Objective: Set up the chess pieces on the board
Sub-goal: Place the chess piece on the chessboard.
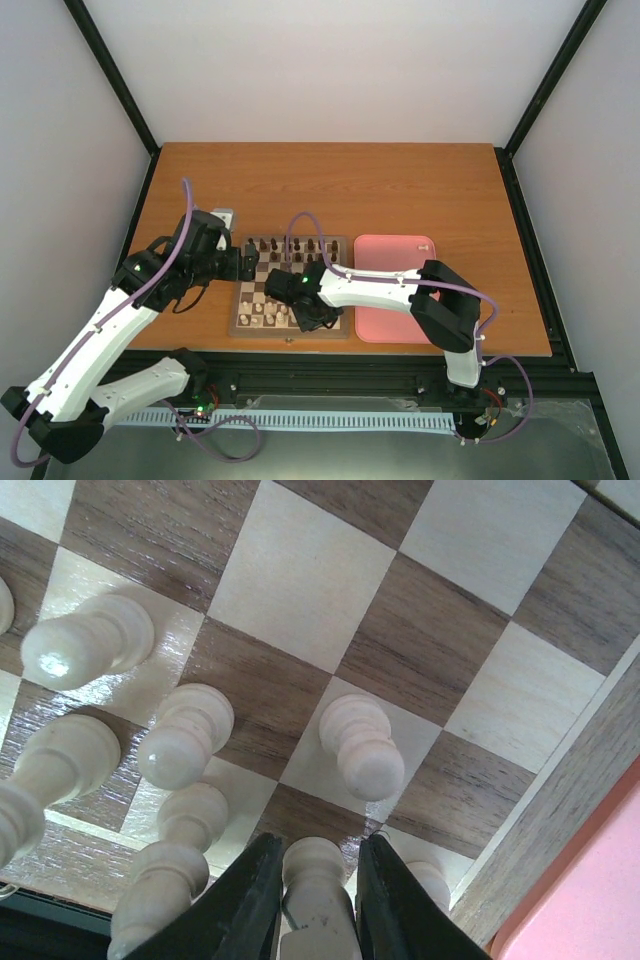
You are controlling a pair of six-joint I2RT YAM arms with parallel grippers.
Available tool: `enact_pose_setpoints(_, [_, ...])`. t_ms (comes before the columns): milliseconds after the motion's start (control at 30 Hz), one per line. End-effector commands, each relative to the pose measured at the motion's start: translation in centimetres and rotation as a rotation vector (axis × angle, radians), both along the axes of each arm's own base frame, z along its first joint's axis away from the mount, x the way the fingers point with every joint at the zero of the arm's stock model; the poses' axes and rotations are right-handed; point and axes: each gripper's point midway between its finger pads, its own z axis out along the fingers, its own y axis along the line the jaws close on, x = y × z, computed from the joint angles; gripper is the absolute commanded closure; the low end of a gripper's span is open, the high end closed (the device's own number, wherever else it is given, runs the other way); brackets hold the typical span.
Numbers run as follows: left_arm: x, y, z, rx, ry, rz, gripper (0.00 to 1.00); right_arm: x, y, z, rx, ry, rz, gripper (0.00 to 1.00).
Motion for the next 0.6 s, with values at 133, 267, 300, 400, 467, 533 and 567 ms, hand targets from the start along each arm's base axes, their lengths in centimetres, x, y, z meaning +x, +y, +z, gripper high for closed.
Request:
enact_pose_setpoints(133, [0.2,0.3,0.4,-0.003,-0.013,0.016,0.00,0.8,0.3,0.7,0.009,-0.033,-0.008,0.75])
enact_pose_setpoints(267, [0.2,0.3,0.4,-0.004,-0.014,0.015,0.00,1.0,0.2,1.3,0.008,-0.046,-0.014,0.75])
enact_pose_setpoints(300, [0.2,0.3,0.5,-0.007,-0.015,0.016,0.00,1.1,0.2,1.5,0.011,-0.051,-0.014,0.74])
enact_pose_setpoints(400, [0.2,0.2,0.6,-0.010,-0.018,0.015,0.00,1.3,0.3,2.2,0.015,-0.066,-0.013,0.73])
enact_pose_setpoints(467, [0.2,0.2,0.6,-0.008,-0.017,0.012,0.00,1.6,0.4,2.7,0.016,-0.077,-0.012,0.72])
enact_pose_setpoints(533, [0.3,0.1,0.7,-0.009,-0.018,0.013,0.00,1.8,0.4,3.2,0.020,-0.089,-0.014,0.71])
enact_pose_setpoints(567, [0.3,0.1,0.7,-0.010,-0.018,0.013,0.00,1.9,0.4,3.4,0.018,-0.095,-0.015,0.71])
